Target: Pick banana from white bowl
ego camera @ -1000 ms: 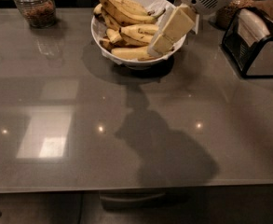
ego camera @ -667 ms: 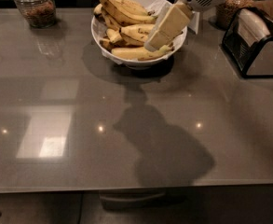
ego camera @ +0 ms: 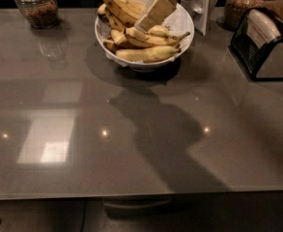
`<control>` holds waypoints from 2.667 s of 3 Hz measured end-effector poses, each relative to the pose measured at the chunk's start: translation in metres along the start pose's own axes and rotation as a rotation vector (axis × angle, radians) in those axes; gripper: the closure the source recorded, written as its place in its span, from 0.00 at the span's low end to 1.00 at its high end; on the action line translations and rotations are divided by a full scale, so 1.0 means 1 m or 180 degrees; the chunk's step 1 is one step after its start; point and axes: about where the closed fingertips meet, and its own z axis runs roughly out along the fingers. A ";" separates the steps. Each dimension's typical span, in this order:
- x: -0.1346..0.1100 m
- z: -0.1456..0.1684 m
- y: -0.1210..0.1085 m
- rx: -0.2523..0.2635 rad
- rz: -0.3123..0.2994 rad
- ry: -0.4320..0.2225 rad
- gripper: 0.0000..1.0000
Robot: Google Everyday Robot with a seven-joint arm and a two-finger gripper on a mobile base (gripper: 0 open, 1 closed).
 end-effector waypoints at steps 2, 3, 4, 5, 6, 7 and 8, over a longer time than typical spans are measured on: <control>-0.004 0.047 -0.035 0.0008 0.0065 -0.0254 0.36; -0.003 0.066 -0.045 -0.0011 0.0119 -0.0321 0.38; 0.004 0.086 -0.050 -0.0065 0.0173 -0.0303 0.38; 0.010 0.108 -0.047 -0.0177 0.0222 -0.0264 0.39; 0.014 0.127 -0.041 -0.0299 0.0258 -0.0232 0.40; 0.017 0.141 -0.040 -0.0365 0.0280 -0.0205 0.43; 0.021 0.149 -0.042 -0.0390 0.0300 -0.0179 0.54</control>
Offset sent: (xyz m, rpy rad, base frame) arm 0.0833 0.0280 -0.0057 0.1268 -0.0186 0.0308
